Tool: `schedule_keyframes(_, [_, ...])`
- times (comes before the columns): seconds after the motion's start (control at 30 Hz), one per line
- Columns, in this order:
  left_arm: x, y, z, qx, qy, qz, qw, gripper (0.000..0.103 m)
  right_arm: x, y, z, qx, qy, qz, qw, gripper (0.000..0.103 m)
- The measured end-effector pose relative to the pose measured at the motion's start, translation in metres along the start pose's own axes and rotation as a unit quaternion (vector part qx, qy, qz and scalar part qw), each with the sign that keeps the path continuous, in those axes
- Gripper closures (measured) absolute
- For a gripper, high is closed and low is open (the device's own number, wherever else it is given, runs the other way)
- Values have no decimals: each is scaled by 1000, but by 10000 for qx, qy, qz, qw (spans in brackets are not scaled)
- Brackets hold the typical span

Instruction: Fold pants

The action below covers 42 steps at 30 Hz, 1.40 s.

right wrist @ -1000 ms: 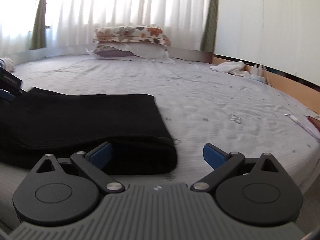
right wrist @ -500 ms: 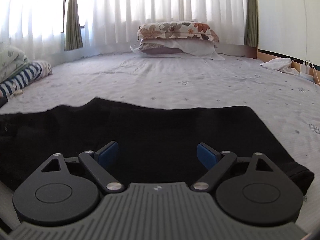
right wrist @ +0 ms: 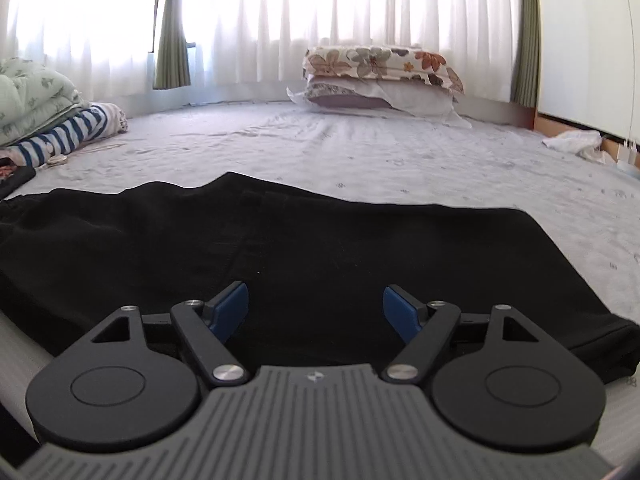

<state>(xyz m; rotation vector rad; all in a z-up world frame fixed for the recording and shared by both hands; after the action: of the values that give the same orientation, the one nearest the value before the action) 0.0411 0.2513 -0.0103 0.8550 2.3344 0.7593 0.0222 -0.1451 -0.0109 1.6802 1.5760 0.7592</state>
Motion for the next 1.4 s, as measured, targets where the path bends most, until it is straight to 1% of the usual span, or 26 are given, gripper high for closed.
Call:
schedule_keyframes(0.03, [5, -1, 6, 99, -154, -251, 9995, 3, 2, -1, 0, -7, -14, -103, 9999, 17])
schedule_keyframes(0.1, [9, -1, 9, -136, -324, -550, 9979, 3, 5, -2, 0, 12, -43, -247, 9997, 17])
schedule_keyframes(0.13, [10, 1, 10, -152, -431, -634, 9969, 10, 5, -4, 1, 27, -42, -264, 9996, 17])
schedule_keyframes(0.17, [10, 2, 12, -120, -571, -706, 9958, 31, 6, -4, 1, 38, -30, -251, 9997, 17])
schedule_keyframes(0.2, [12, 4, 12, -89, -616, -858, 9944, 40, 4, -5, 1, 43, -8, -211, 9998, 17])
schedule_keyframes(0.23, [15, 5, 11, -106, -534, -1005, 9934, 56, 3, -5, 1, 49, 12, -165, 9999, 16])
schedule_keyframes(0.27, [17, 7, 10, -133, -588, -1091, 9922, 65, 2, -5, 1, 62, 27, -122, 9999, 16])
schedule_keyframes(0.33, [20, 9, 7, -175, -738, -1149, 9905, 64, -1, -5, 2, 80, 30, -54, 9999, 16])
schedule_keyframes(0.37, [20, 8, 11, -67, -638, -1123, 9916, 55, -2, -6, 2, 87, 31, -35, 10000, 16])
schedule_keyframes(0.4, [19, 6, 16, 58, -560, -1102, 9923, 50, -3, -7, 3, 98, 37, -15, 9999, 15])
schedule_keyframes(0.47, [10, 3, 17, -73, -755, -771, 9941, 22, -4, -8, 5, 119, 64, 19, 9999, 15])
schedule_keyframes(0.5, [3, 3, 16, -61, -729, -607, 9955, 21, -4, -9, 5, 120, 66, 13, 9999, 15])
schedule_keyframes(0.53, [-2, 2, 16, -62, -599, -543, 9967, 30, -3, -9, 4, 113, 62, -6, 9999, 15])
schedule_keyframes(0.57, [-5, 2, 16, -95, -440, -561, 9974, 62, -3, -9, 4, 112, 58, -28, 9999, 15])
schedule_keyframes(0.6, [-6, 4, 15, -99, -425, -597, 9973, 72, -4, -8, 4, 116, 67, -29, 9999, 15])
schedule_keyframes(0.63, [-8, 7, 11, -128, -547, -657, 9963, 82, -4, -8, 3, 130, 99, -17, 9999, 15])
schedule_keyframes(0.7, [-14, 13, -4, -294, -781, -701, 9940, 86, -6, -7, 4, 171, 163, -5, 9997, 15])
schedule_keyframes(0.77, [-30, 20, -24, -540, -990, -464, 9925, 87, -4, -8, 7, 259, 171, -85, 9995, 15])
schedule_keyframes(0.87, [-63, 26, -56, -710, -1565, -170, 9850, 87, 1, -7, 9, 294, 140, -376, 9988, 15])
schedule_keyframes(0.93, [-92, 26, -77, -750, -1975, 95, 9774, 87, -5, -4, 7, 341, 282, -201, 9988, 16])
schedule_keyframes(1.0, [-122, 21, -96, -796, -2340, 409, 9681, 87, -19, -2, -2, 252, 393, 91, 9989, 17])
schedule_keyframes(1.1, [-177, -3, -124, -837, -2846, 1094, 9487, 87, -47, -1, -25, -76, 371, 470, 9982, 17])
schedule_keyframes(1.17, [-214, -28, -138, -789, -3070, 1607, 9347, 87, -74, 0, -42, -271, 196, 689, 9971, 16])
schedule_keyframes(1.27, [-269, -83, -151, -496, -3346, 2396, 9101, 87, -118, -1, -59, -288, -107, 987, 9946, 14])
schedule_keyframes(1.33, [-302, -132, -152, -95, -3451, 3023, 8885, 86, -149, -8, -67, -177, -220, 1196, 9924, 14])
schedule_keyframes(1.4, [-324, -182, -145, 331, -3380, 3659, 8664, 85, -176, -17, -74, -111, -443, 1380, 9894, 14])
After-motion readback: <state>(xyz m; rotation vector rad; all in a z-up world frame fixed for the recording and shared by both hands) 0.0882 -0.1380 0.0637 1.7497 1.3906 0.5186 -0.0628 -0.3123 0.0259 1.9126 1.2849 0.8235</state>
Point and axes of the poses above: each gripper's, at about its wrist camera, not at the fingertips, and z roughly the way its jaws point, x to its left, y to its top, the point moved 5 cm from there along z, roughly the way its jaws point, and after that the axes turned 9 degrees about x, right-handed, at the moved point
